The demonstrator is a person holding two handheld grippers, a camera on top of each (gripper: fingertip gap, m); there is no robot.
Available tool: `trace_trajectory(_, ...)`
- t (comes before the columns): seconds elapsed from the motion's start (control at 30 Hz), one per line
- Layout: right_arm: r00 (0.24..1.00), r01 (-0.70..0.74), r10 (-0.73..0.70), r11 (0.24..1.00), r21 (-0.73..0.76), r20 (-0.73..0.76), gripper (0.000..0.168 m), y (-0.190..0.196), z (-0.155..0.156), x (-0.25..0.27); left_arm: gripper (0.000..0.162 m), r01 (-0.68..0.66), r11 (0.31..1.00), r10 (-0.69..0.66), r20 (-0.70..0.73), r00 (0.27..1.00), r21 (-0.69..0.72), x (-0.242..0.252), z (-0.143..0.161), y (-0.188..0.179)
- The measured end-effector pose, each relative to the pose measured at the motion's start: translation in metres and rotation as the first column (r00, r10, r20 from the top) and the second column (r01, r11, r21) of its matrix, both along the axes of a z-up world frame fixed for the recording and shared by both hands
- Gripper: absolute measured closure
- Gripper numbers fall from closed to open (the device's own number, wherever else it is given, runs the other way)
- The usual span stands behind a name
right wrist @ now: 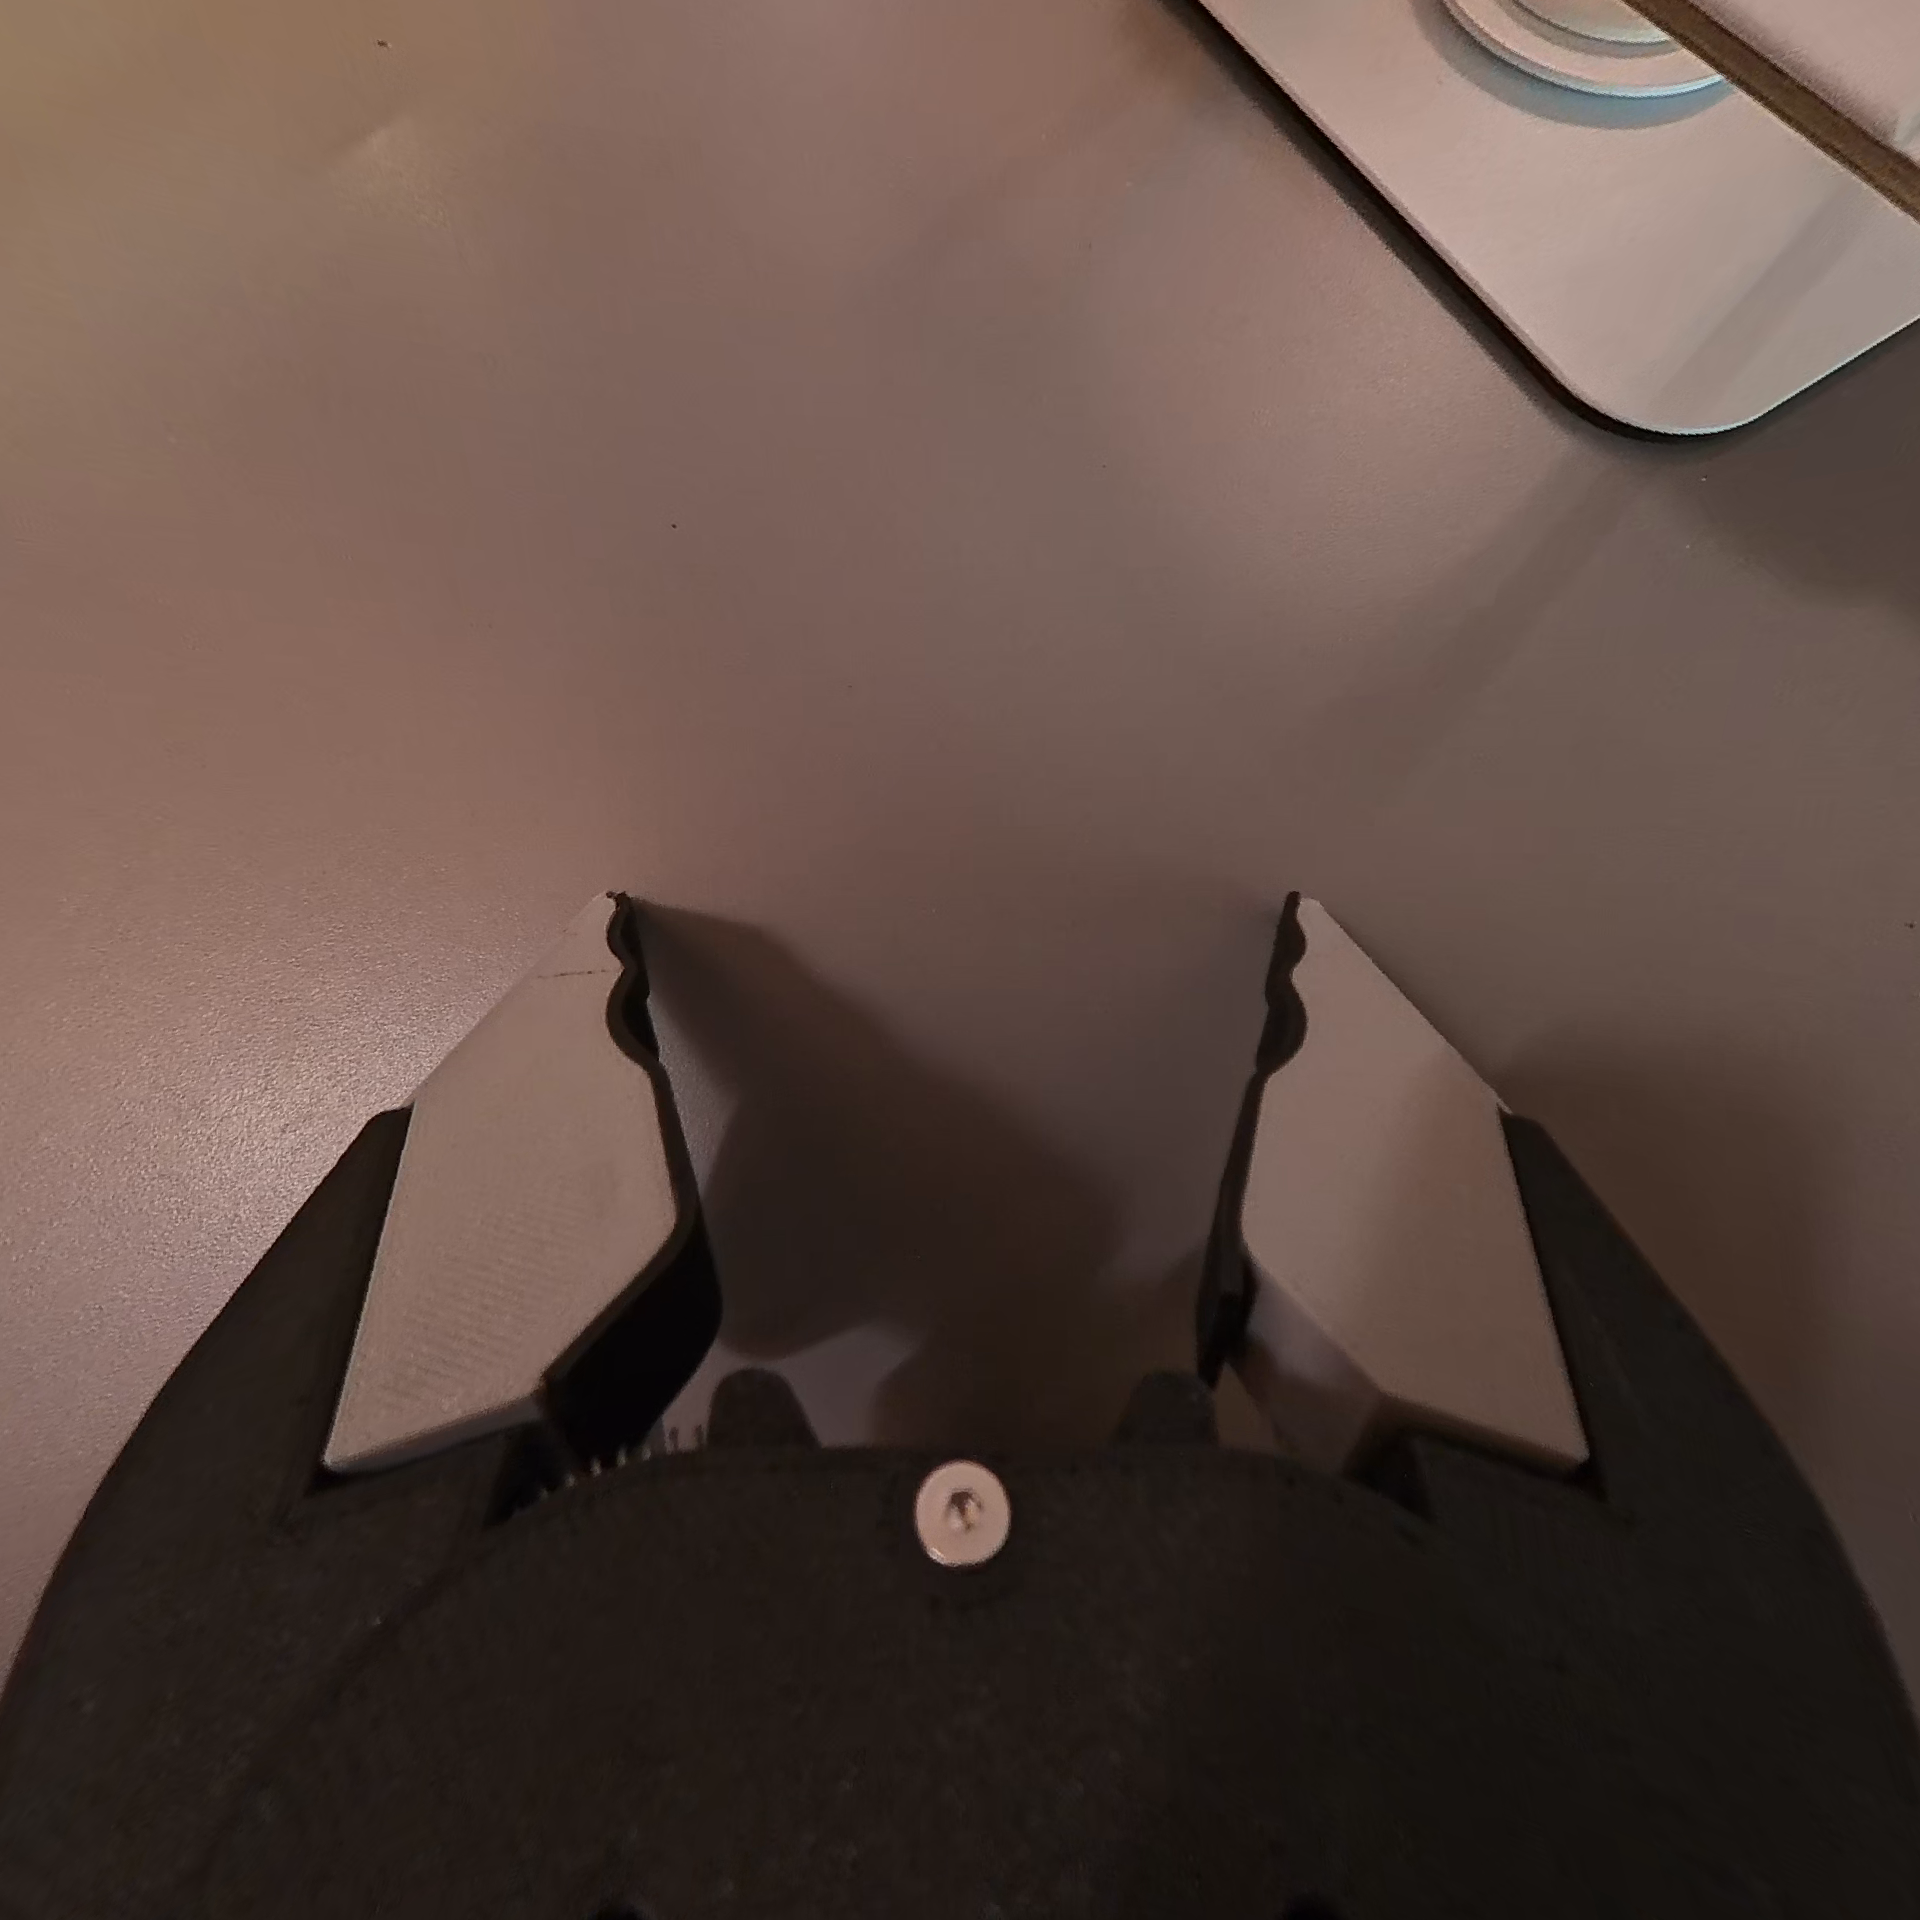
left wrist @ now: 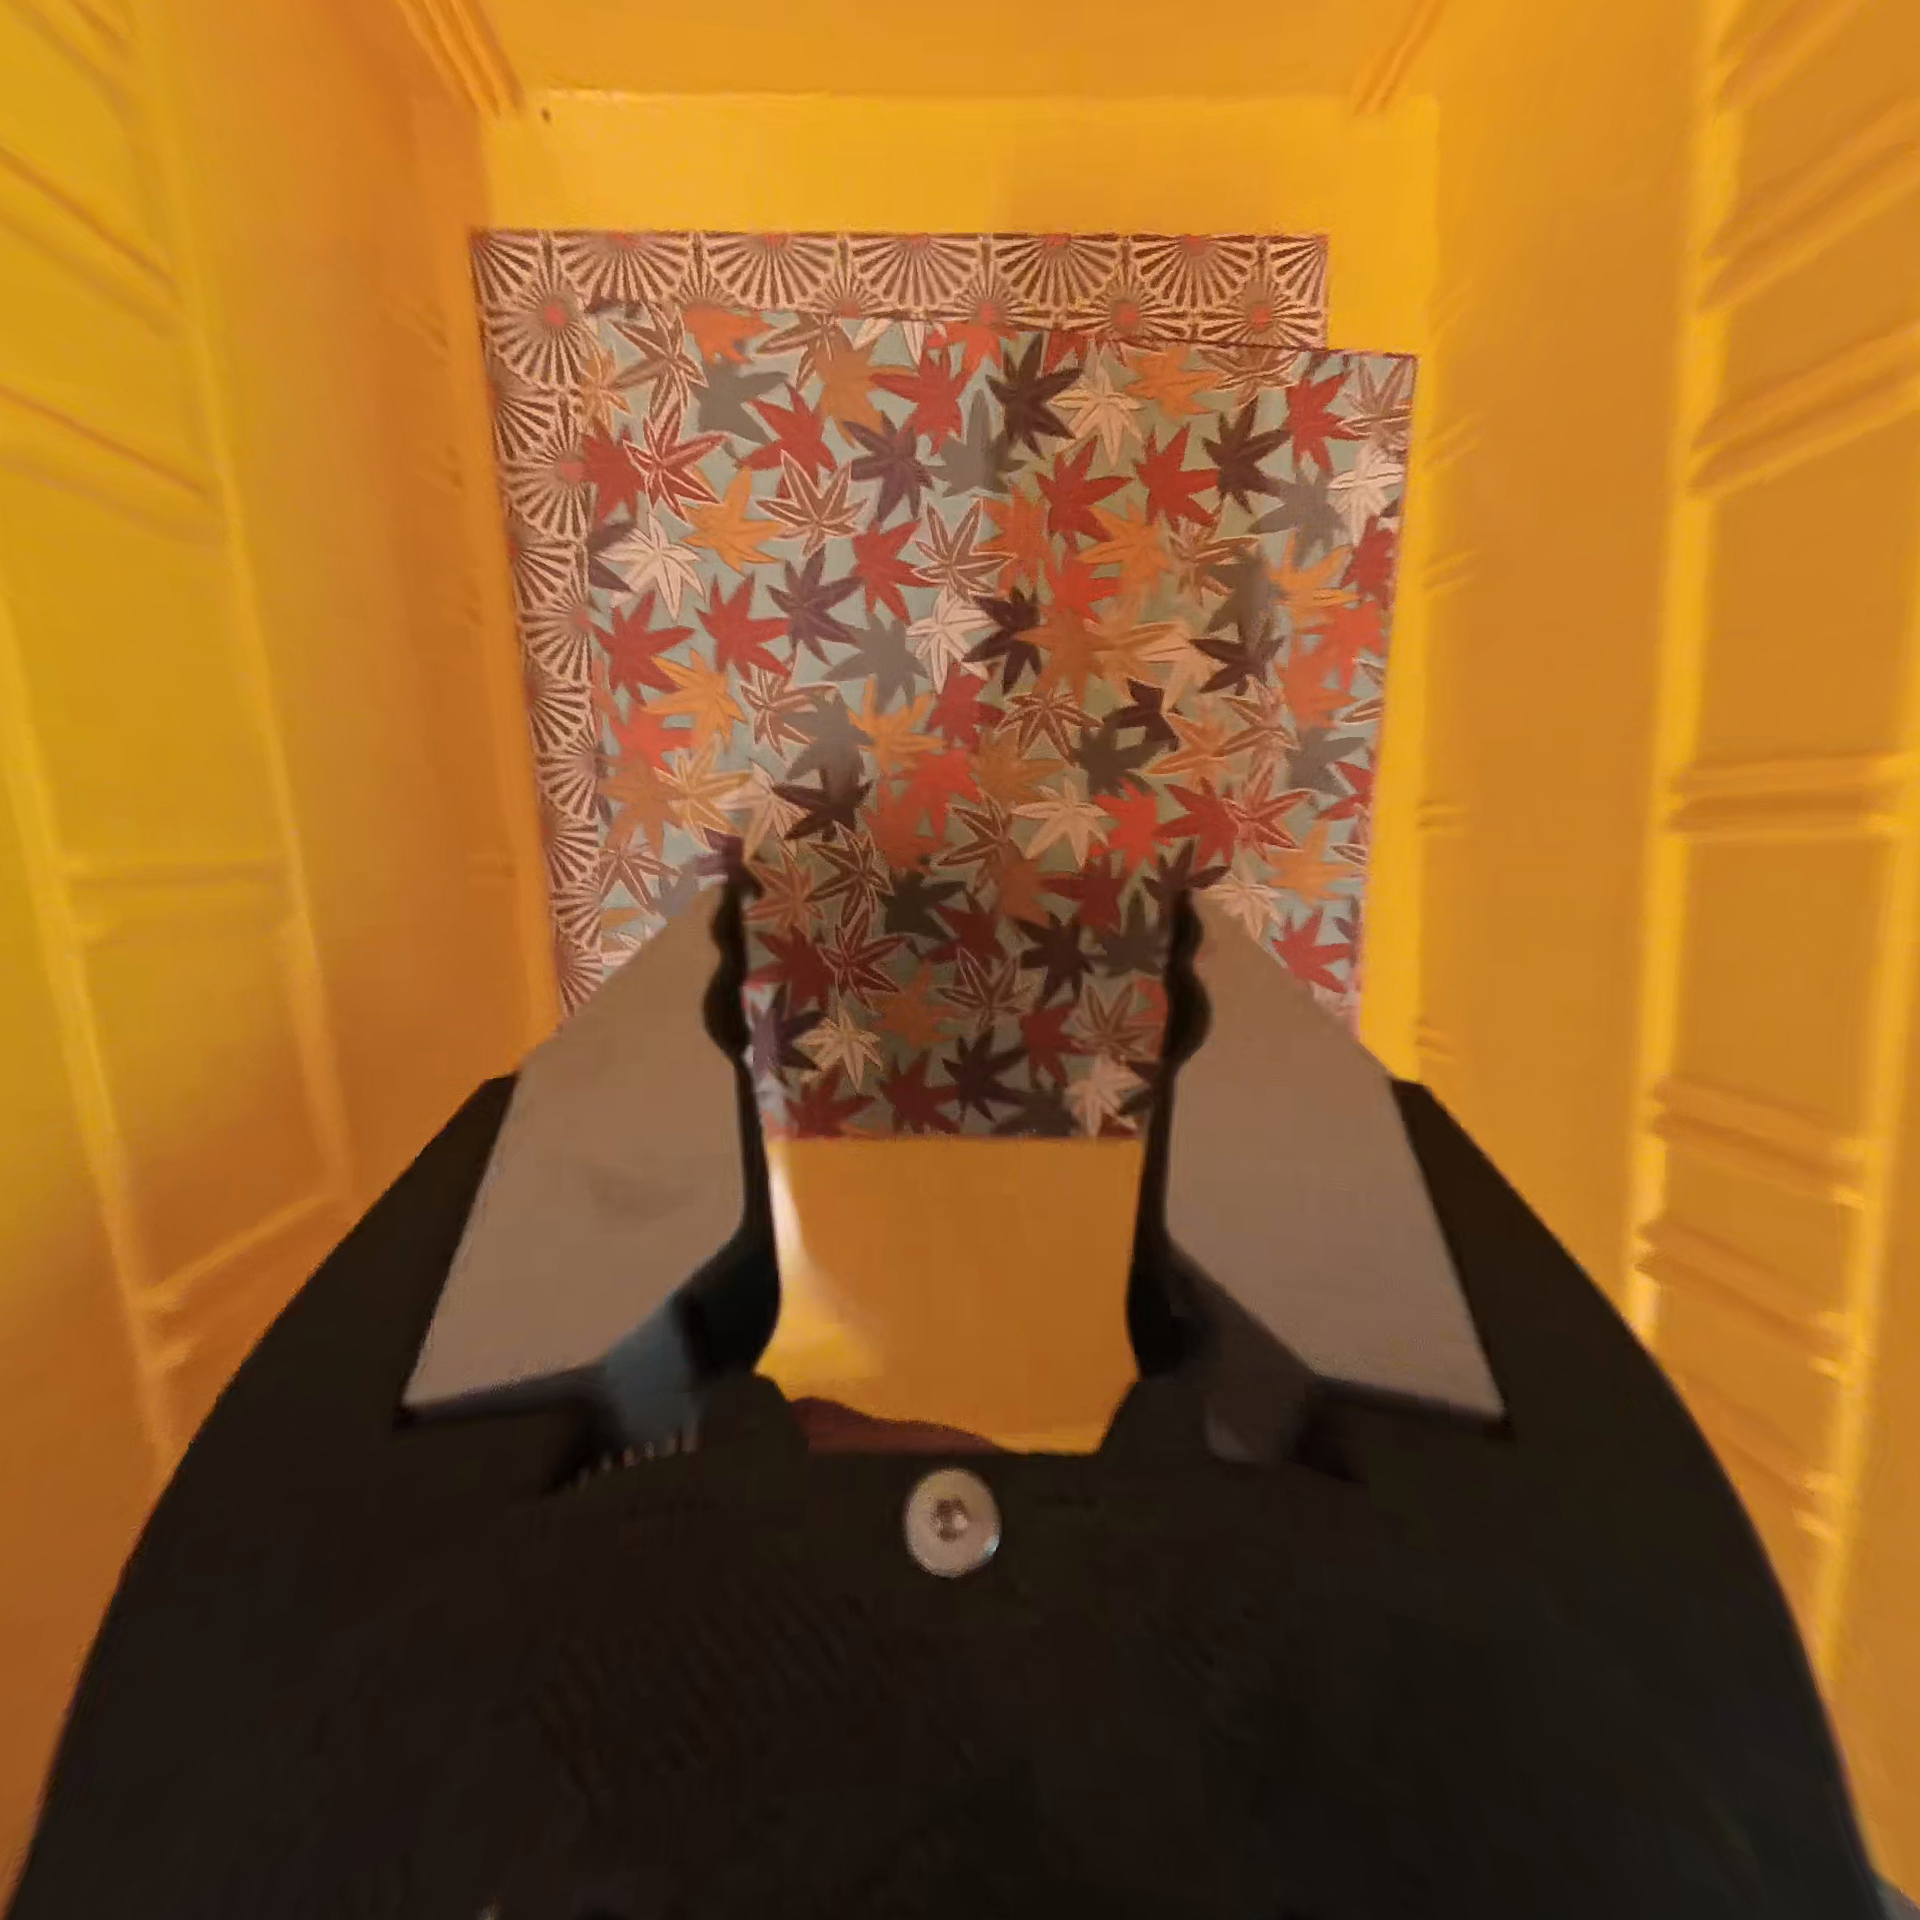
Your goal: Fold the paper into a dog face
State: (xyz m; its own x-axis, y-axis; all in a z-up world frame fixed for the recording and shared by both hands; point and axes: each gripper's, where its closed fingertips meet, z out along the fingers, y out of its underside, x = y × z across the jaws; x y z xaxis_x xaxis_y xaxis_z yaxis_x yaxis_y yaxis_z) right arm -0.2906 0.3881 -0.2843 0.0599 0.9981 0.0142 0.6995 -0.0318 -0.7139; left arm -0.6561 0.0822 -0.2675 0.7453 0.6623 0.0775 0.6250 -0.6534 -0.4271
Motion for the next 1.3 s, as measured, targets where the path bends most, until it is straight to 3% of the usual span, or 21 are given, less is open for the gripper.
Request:
trace_trajectory(0.03, 1.000, 0.000, 0.000, 1.000, 0.000, 0.000, 0.053, 0.000, 0.000, 0.000, 0.077, -0.011, 1.000, 0.011, 0.010, 1.000, -0.002, -0.001, 0.002, -0.002)
trace_trajectory(0.13, 1.000, -0.002, 0.002, 1.000, 0.000, 0.000, 0.053, 0.000, 0.000, 0.000, 0.040, -0.050, 0.992, 0.043, -0.059, 0.997, -0.119, -0.013, -0.003, -0.018)
trace_trajectory(0.2, 1.000, -0.003, 0.003, 1.000, 0.000, 0.001, 0.052, 0.000, 0.000, 0.000, 0.055, -0.061, 0.987, 0.049, -0.081, 0.995, -0.147, -0.017, -0.007, -0.020)
trace_trajectory(0.33, 1.000, -0.004, 0.004, 1.000, 0.000, 0.001, 0.052, 0.000, 0.000, 0.000, 0.061, -0.077, 0.996, 0.074, -0.051, 0.996, -0.055, -0.015, -0.011, -0.007)
trace_trajectory(0.5, 1.000, -0.004, 0.004, 1.000, 0.000, 0.001, 0.052, 0.000, 0.000, 0.000, 0.062, -0.060, 0.996, 0.057, -0.056, 0.997, -0.059, -0.014, -0.011, -0.006)
trace_trajectory(0.53, 1.000, -0.004, 0.004, 1.000, 0.000, 0.001, 0.052, 0.000, 0.000, 0.000, 0.070, -0.060, 0.996, 0.056, -0.059, 0.997, -0.061, -0.014, -0.009, -0.006)
trace_trajectory(0.57, 1.000, -0.005, 0.005, 1.000, 0.000, 0.001, 0.052, 0.000, 0.000, 0.000, 0.091, -0.058, 0.997, 0.054, -0.065, 0.996, -0.054, -0.014, -0.007, -0.005)
trace_trajectory(0.6, 1.000, -0.005, 0.005, 1.000, 0.000, 0.001, 0.052, -0.001, 0.000, 0.000, 0.101, -0.051, 0.997, 0.047, -0.071, 0.996, -0.050, -0.013, -0.006, -0.004)
trace_trajectory(0.77, 1.000, -0.005, 0.005, 1.000, 0.000, 0.001, 0.052, -0.001, 0.000, 0.000, 0.117, -0.031, 0.999, 0.029, -0.086, 0.996, -0.030, -0.007, -0.005, 0.002)
trace_trajectory(0.83, 1.000, -0.006, 0.006, 1.000, 0.000, 0.001, 0.052, -0.001, 0.000, 0.000, 0.140, -0.019, 0.999, 0.016, -0.090, 0.996, -0.035, -0.004, -0.005, 0.002)
trace_trajectory(0.87, 1.000, -0.006, 0.006, 1.000, 0.000, 0.001, 0.052, -0.001, 0.000, 0.000, 0.162, -0.010, 0.999, 0.007, -0.089, 0.996, -0.040, -0.002, -0.005, 0.003)
trace_trajectory(1.03, 1.000, -0.008, 0.008, 1.000, 0.000, 0.002, 0.051, -0.001, 0.000, 0.000, 0.162, 0.018, 0.996, -0.029, -0.129, 0.991, -0.086, 0.000, -0.005, 0.002)
trace_trajectory(1.17, 1.000, -0.009, 0.009, 1.000, 0.000, 0.002, 0.051, -0.001, 0.000, 0.000, 0.162, 0.041, 0.997, -0.046, -0.071, 0.996, -0.070, 0.009, -0.004, 0.003)
trace_trajectory(1.2, 1.000, -0.009, 0.009, 1.000, 0.000, 0.002, 0.051, -0.001, 0.000, 0.000, 0.156, 0.045, 0.997, -0.048, -0.041, 0.998, -0.066, 0.013, -0.004, 0.002)
trace_trajectory(1.23, 1.000, -0.009, 0.009, 1.000, 0.000, 0.002, 0.051, -0.001, 0.000, 0.000, 0.129, 0.055, 0.996, -0.056, -0.006, 0.998, -0.068, 0.017, -0.004, 0.001)
trace_trajectory(1.3, 1.000, -0.009, 0.009, 1.000, 0.000, 0.002, 0.051, -0.001, 0.000, 0.000, 0.102, 0.086, 0.992, -0.083, 0.038, 0.996, -0.096, 0.024, -0.003, -0.004)
